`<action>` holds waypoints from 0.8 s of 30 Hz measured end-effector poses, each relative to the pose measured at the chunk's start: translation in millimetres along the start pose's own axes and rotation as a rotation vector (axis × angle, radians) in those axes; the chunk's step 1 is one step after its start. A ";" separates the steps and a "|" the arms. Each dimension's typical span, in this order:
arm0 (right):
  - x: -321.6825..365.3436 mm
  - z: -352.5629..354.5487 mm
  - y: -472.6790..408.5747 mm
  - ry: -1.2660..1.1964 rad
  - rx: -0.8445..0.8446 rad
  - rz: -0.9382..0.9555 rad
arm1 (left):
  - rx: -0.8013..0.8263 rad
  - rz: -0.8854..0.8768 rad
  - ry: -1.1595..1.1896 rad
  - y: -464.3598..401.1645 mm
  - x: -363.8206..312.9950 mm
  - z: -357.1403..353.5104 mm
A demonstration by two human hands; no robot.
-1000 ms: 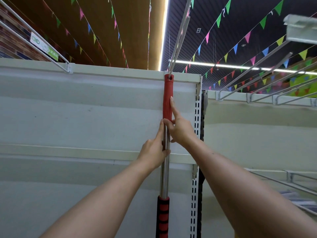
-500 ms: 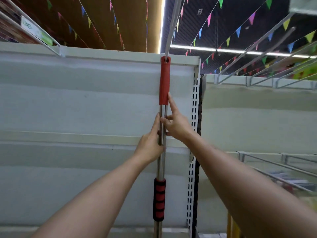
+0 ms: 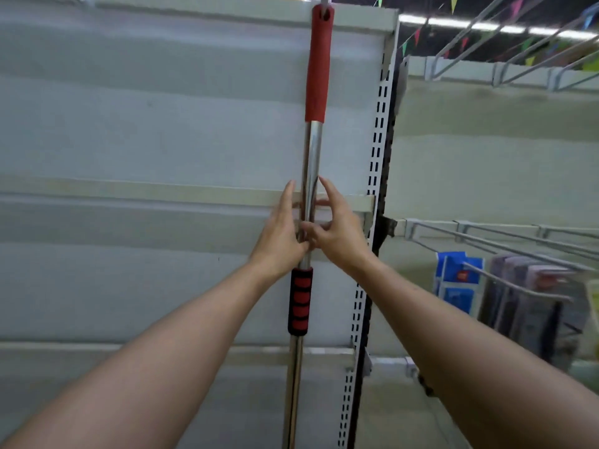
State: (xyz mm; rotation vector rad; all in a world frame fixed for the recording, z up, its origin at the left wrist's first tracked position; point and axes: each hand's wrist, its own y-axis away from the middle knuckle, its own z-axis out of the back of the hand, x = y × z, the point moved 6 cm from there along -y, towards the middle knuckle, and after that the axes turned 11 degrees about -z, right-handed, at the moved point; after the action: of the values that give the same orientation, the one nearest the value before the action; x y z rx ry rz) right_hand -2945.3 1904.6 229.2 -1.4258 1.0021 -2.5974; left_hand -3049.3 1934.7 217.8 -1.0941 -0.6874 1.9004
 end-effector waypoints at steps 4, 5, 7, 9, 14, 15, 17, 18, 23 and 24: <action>-15.2 -6.2 15.4 0.059 0.028 -0.054 | 0.012 0.041 0.002 21.3 6.2 -8.3; -20.1 -8.2 19.7 0.065 0.048 -0.071 | 0.024 0.054 0.020 26.1 8.4 -11.1; -27.1 -9.2 27.6 0.089 0.066 -0.090 | 0.056 0.090 0.048 35.2 13.6 -16.8; -33.8 -9.3 32.7 0.096 0.065 -0.104 | 0.099 0.142 0.052 46.8 20.8 -22.9; -51.5 -20.2 47.9 0.045 0.126 -0.175 | 0.218 0.287 0.149 77.8 37.3 -47.2; -55.6 -24.1 52.4 0.025 0.148 -0.187 | 0.223 0.299 0.156 81.5 39.5 -50.7; -63.3 -31.9 59.5 -0.027 0.181 -0.212 | 0.208 0.310 0.158 86.3 45.4 -54.8; -65.9 -34.4 61.9 -0.041 0.178 -0.220 | 0.198 0.304 0.139 87.7 48.0 -55.4; -71.5 -39.8 60.7 -0.019 0.162 -0.211 | 0.166 0.269 0.092 87.9 53.7 -57.4; -72.0 -40.7 60.4 -0.014 0.160 -0.209 | 0.157 0.267 0.089 87.8 54.1 -57.7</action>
State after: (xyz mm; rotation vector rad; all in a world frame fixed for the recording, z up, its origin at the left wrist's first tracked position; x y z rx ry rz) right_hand -2951.1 1899.9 127.1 -1.5824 0.6576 -2.7303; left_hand -3047.6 1938.9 99.7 -1.2081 -0.3480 2.0759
